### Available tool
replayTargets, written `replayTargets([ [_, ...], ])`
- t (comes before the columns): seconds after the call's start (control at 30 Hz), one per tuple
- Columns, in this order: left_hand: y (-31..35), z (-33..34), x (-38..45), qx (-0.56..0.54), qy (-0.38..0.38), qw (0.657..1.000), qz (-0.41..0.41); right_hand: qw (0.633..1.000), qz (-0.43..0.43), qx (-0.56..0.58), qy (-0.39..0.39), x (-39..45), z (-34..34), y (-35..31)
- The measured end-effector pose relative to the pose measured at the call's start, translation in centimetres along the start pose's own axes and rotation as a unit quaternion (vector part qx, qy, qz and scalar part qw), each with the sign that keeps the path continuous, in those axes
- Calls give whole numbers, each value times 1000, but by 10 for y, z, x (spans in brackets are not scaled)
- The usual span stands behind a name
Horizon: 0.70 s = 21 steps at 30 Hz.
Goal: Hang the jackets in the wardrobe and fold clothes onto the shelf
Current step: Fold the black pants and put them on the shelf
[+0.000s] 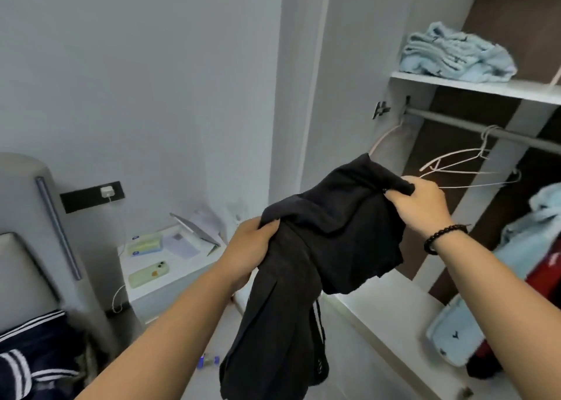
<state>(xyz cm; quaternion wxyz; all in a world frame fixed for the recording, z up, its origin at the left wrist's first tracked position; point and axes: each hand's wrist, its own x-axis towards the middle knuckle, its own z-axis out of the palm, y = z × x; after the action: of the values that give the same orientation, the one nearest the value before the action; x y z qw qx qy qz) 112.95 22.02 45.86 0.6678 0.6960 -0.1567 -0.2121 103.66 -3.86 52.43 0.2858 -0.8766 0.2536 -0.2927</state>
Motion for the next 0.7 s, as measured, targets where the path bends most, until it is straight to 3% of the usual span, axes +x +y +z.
replayTargets([
  [0.2,58,99,24,-122,-47,991,-31,996,21,-19,-87,-61,-41,91],
  [0.33,90,141,33,-228,-58,969,-72,986,9,-70,-153,-90,-71,114],
  [0.4,99,159,33,-240,-69,965,-75,986,-15,-39,-161,-100,-79,112],
  [0.53,110,187,31,-226,-100,965,-92,989,-57,2,-135,-112,-88,100],
  [0.7,110,203,28,-198,-187,954,-126,993,-107,-25,-33,-119,-94,83],
])
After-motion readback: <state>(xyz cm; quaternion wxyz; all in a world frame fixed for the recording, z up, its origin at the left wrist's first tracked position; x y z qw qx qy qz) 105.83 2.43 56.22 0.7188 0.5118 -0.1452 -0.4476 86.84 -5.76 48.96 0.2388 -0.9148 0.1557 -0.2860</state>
